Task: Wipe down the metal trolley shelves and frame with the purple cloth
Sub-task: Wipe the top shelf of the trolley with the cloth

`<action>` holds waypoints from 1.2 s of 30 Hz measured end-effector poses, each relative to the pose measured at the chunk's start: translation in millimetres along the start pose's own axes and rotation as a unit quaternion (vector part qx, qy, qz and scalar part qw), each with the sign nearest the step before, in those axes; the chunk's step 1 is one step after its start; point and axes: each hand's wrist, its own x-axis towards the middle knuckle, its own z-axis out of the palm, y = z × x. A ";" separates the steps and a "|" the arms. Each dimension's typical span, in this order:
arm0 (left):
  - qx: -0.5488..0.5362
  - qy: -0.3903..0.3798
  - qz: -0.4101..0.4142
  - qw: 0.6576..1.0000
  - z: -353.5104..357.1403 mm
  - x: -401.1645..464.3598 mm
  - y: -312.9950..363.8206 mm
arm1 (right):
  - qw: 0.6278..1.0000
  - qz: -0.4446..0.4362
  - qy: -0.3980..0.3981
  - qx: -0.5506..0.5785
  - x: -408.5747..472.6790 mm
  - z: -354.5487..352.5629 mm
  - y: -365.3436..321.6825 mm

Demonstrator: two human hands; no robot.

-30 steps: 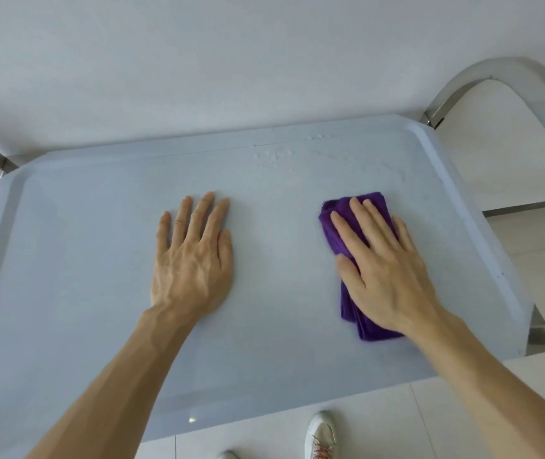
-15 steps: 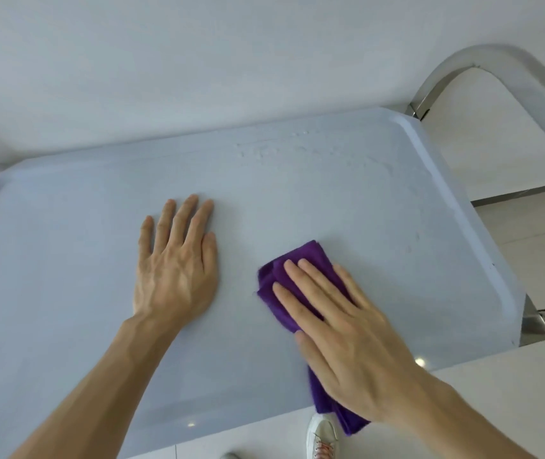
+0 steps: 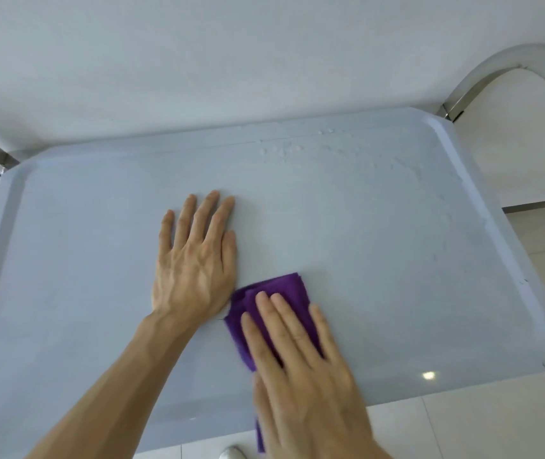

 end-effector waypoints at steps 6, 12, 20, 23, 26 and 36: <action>-0.001 -0.005 -0.006 1.000 1.0 -2.3 5.7 | 0.990 0.116 -0.037 -0.075 40.5 -28.2 103.5; 0.004 -0.013 -0.008 1.000 -2.1 1.3 5.1 | 0.984 0.147 -0.005 -0.099 175.2 -11.6 122.1; -0.013 -0.012 0.000 1.000 -4.7 1.5 3.3 | 0.988 -0.122 -0.062 -0.075 204.8 4.6 91.8; -0.015 -0.009 -0.006 1.000 -4.7 0.6 5.3 | 0.993 -0.062 -0.048 -0.085 218.3 -9.8 138.4; -0.009 -0.009 -0.007 1.000 -4.0 3.1 7.5 | 0.994 0.075 0.001 -0.081 229.5 -15.1 161.0; 0.001 -0.017 -0.005 1.000 -7.0 5.1 4.1 | 0.991 -0.089 -0.046 -0.093 250.1 16.9 69.2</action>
